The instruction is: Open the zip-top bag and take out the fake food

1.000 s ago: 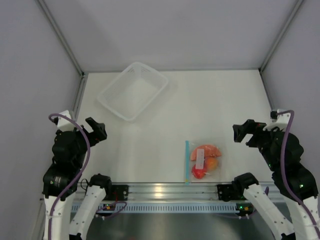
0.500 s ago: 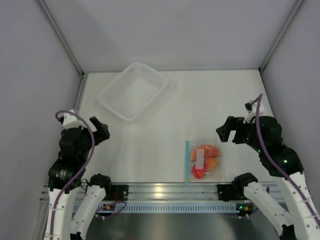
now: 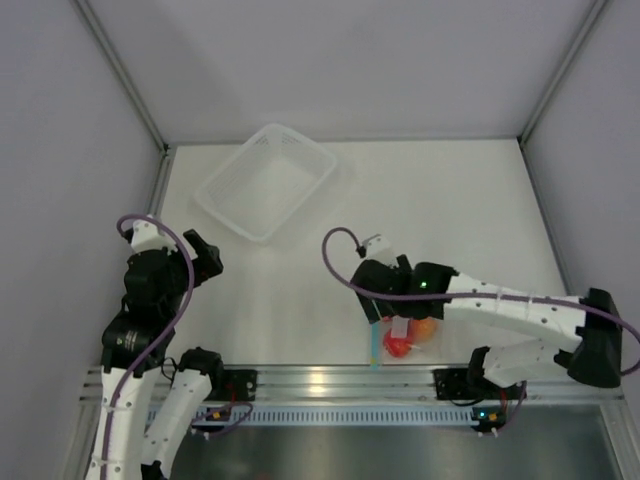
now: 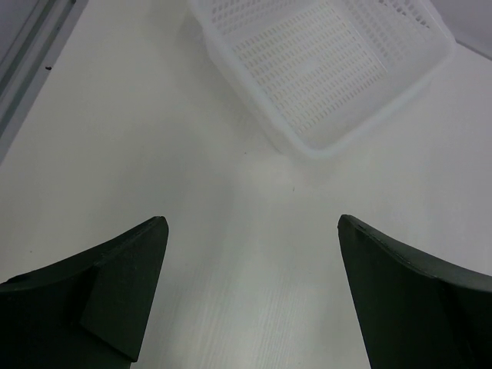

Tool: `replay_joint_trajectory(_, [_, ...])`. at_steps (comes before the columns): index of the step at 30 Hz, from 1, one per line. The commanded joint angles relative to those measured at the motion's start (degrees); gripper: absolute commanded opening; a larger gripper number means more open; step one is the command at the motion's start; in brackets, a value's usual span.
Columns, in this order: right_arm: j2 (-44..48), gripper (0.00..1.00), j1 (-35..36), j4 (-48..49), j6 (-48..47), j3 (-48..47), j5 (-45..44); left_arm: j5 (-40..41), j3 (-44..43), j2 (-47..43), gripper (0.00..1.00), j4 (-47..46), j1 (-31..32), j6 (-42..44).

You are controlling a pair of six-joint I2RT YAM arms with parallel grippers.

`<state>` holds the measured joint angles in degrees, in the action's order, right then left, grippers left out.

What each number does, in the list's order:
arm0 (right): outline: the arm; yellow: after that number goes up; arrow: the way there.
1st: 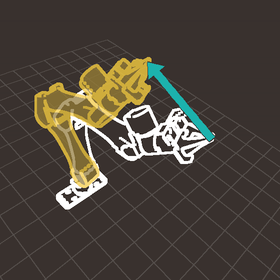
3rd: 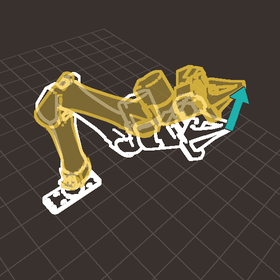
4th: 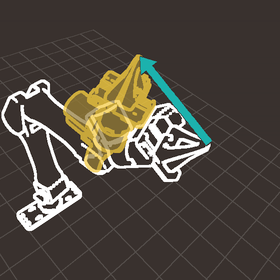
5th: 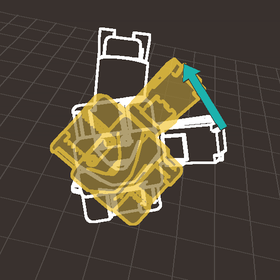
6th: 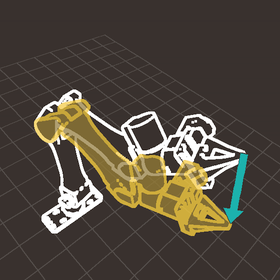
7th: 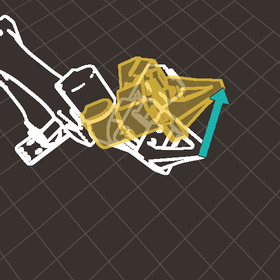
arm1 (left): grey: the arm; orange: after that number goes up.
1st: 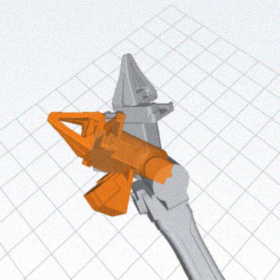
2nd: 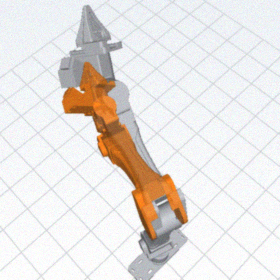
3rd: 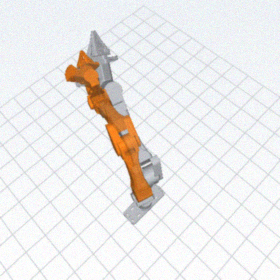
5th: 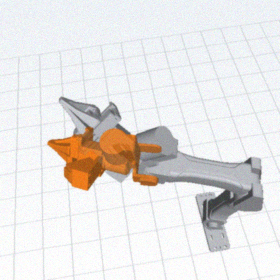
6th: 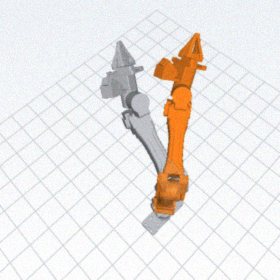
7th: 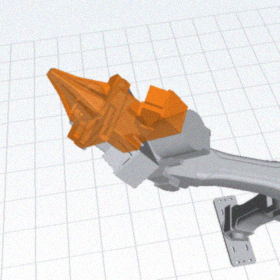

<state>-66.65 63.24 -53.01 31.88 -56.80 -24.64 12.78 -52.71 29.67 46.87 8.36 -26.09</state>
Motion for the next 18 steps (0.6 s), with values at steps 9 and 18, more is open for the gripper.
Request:
replay_joint_trajectory(9, [-27.7, 0.66, 18.2, -12.6, 18.0, -16.5, -18.1, -0.6, 1.0, -1.7, 0.98, -3.6, 0.3, -0.6])
replay_joint_trajectory(18, [-36.9, 0.54, 20.7, -16.3, 24.6, -16.2, -17.8, 0.4, 1.3, -4.1, 0.98, -3.5, 3.2, -1.1])
